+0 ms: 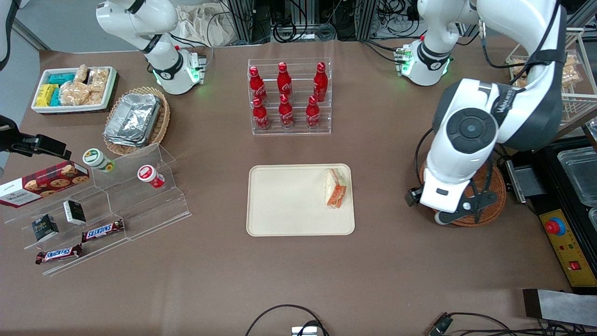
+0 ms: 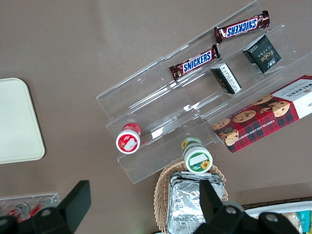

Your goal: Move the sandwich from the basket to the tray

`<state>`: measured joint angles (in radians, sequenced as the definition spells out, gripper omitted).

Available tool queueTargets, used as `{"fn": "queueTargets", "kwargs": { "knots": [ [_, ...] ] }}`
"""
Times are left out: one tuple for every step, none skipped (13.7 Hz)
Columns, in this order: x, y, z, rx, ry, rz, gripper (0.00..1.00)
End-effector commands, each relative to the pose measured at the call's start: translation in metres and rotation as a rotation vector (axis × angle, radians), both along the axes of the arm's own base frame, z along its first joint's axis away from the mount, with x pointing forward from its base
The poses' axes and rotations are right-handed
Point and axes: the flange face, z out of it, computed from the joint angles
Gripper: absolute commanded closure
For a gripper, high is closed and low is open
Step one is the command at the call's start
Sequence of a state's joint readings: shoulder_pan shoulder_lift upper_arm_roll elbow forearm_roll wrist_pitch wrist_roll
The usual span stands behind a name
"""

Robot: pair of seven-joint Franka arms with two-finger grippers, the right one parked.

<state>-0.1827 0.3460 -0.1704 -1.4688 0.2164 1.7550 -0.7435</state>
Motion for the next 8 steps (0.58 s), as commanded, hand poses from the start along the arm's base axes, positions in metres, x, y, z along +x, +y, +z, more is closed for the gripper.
{"fn": "queueTargets", "kwargs": {
  "knots": [
    [-0.009,0.046,0.044,-0.049,0.001,-0.08,0.0],
    [-0.011,0.055,0.051,-0.047,0.013,-0.119,0.0],
    [-0.015,0.06,0.061,-0.045,0.014,-0.15,0.0],
    [-0.019,0.064,0.068,-0.046,0.009,-0.167,0.0],
    [-0.022,0.074,0.076,-0.045,0.002,-0.166,0.0],
    [-0.026,0.079,0.081,-0.043,-0.001,-0.172,0.0],
    [-0.032,0.083,0.086,-0.042,-0.004,-0.181,0.0],
    [-0.037,0.086,0.089,-0.043,-0.004,-0.188,0.0]
  ]
}}
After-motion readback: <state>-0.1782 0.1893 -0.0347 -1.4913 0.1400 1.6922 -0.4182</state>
